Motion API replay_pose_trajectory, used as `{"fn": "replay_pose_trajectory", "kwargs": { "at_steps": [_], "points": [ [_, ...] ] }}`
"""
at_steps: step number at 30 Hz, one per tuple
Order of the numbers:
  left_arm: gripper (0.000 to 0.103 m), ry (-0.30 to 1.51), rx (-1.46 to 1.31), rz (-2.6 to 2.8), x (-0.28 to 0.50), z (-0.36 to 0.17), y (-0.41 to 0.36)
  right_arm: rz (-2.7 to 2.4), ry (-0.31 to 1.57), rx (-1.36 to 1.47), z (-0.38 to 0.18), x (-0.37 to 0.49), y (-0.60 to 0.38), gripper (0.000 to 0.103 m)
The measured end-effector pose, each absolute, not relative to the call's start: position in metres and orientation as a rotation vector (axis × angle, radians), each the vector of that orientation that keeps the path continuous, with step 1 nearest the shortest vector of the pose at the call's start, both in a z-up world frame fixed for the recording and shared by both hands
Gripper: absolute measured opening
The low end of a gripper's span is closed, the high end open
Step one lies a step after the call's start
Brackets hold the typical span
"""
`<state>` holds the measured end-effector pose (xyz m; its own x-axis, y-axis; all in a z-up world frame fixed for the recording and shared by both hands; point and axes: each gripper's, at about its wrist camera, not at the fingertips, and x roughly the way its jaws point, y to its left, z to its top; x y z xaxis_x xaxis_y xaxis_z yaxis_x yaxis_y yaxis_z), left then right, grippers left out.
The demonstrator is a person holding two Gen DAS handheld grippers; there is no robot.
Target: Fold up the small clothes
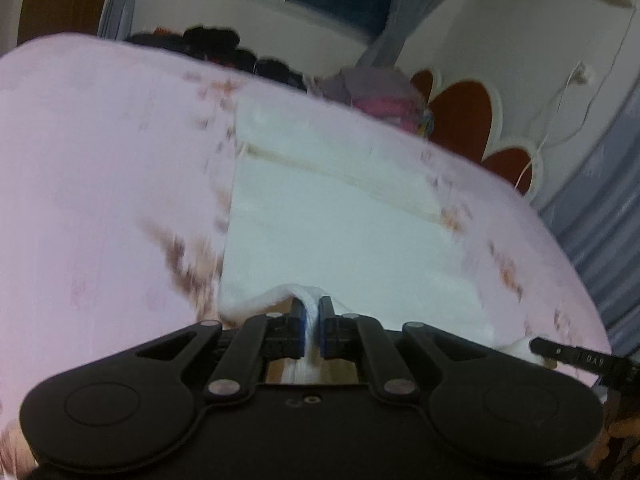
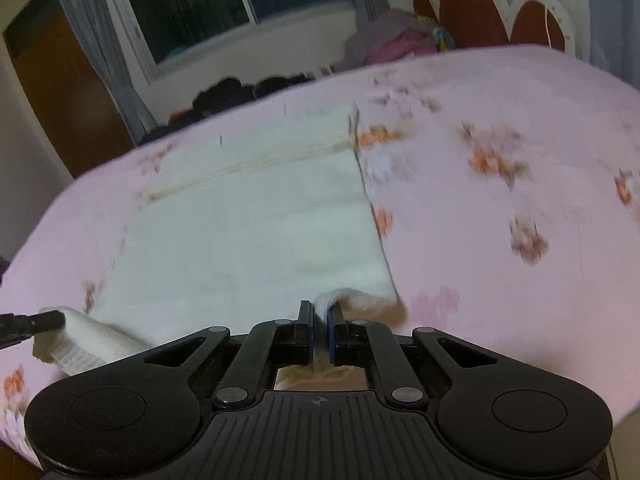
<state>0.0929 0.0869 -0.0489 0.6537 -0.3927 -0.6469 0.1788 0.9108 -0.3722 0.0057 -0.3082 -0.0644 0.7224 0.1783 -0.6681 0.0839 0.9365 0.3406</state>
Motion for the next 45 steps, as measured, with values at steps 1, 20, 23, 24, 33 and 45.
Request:
{"fn": "replay_pose_trajectory", "kwargs": {
  "at_steps": [1, 20, 23, 24, 33, 45],
  "points": [
    [0.006, 0.782, -0.29, -0.329, 0.101, -0.044, 0.086, 0.058, 0.753, 0.364, -0.061, 0.011, -0.309, 0.006],
    [0.006, 0.715, -0.374, -0.225, 0.263, -0.042, 0.052, 0.071, 0.634, 0.452, -0.055, 0.2, -0.351, 0.006],
    [0.005, 0.711, -0.389, -0.203, 0.29, -0.045, 0.049, 0.073, 0.641, 0.476, -0.061, 0.236, -0.358, 0.006],
    [0.005, 0.711, -0.392, -0.195, 0.299, -0.046, 0.048, 0.073, 0.643, 0.484, -0.063, 0.247, -0.36, 0.006],
    [0.005, 0.773, -0.424, -0.1, 0.378, -0.07, 0.041, 0.049, 0.711, 0.538, -0.098, 0.34, -0.376, 0.006],
    [0.013, 0.834, -0.315, 0.003, 0.436, -0.099, 0.029, 0.012, 0.792, 0.542, -0.134, 0.403, -0.379, 0.006]
  ]
}}
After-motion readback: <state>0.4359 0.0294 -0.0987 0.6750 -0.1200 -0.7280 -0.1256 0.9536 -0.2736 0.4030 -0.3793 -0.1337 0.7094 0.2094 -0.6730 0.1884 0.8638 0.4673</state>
